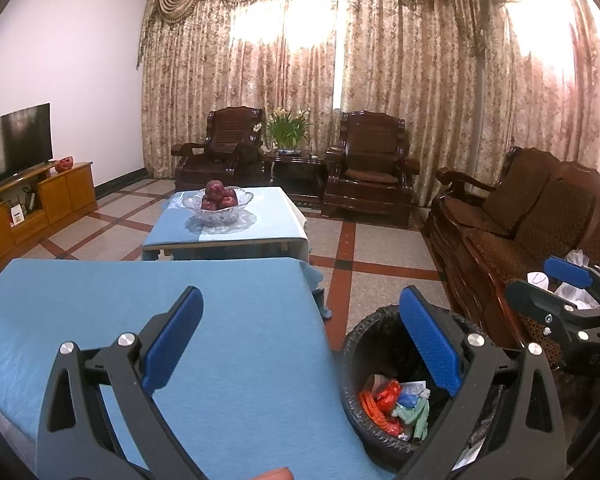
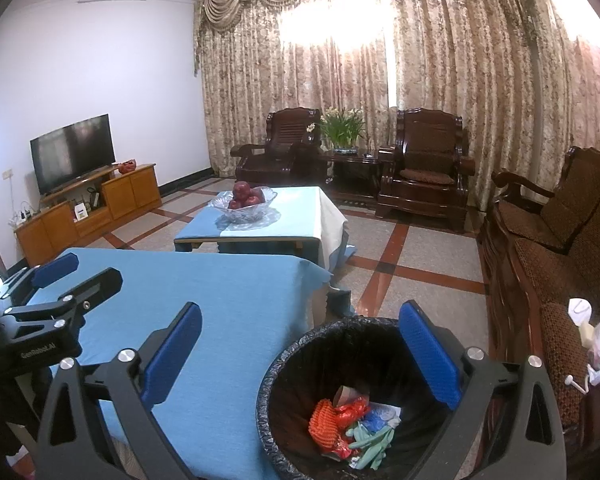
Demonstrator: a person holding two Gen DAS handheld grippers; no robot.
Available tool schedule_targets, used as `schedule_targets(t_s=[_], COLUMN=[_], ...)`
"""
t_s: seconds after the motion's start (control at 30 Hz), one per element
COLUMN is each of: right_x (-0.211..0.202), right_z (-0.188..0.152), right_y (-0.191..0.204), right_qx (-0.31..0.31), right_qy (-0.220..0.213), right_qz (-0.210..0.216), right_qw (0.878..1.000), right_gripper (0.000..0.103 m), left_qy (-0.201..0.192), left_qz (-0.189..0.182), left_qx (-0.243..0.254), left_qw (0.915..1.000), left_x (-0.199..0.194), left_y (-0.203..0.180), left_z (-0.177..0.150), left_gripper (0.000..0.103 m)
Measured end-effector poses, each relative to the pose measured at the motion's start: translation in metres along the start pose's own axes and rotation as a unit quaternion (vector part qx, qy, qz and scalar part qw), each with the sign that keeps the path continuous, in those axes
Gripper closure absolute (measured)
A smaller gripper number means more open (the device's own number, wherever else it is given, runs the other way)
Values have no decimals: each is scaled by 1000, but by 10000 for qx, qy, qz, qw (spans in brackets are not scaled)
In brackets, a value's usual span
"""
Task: Collect trash
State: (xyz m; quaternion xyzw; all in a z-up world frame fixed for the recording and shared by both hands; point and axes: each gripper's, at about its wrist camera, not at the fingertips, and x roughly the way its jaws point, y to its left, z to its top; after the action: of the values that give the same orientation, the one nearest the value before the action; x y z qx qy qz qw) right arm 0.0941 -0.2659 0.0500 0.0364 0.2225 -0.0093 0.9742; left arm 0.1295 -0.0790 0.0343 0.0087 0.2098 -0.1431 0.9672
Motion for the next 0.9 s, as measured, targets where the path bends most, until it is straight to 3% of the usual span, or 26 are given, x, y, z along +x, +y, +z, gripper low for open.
schedule_targets(t_s=[0.9], right_x=[0], right_z=[3], right_y=[2], right_qx=[-6], right_qy=[62], right_qz=[9], right_qw=[10000], right_gripper=[6], left_qy=[32], left_qz=[14], left_qx=[-24], left_qw=[10000], left_x=[9], left_y=[11], left_z=[-3], left_gripper=[7])
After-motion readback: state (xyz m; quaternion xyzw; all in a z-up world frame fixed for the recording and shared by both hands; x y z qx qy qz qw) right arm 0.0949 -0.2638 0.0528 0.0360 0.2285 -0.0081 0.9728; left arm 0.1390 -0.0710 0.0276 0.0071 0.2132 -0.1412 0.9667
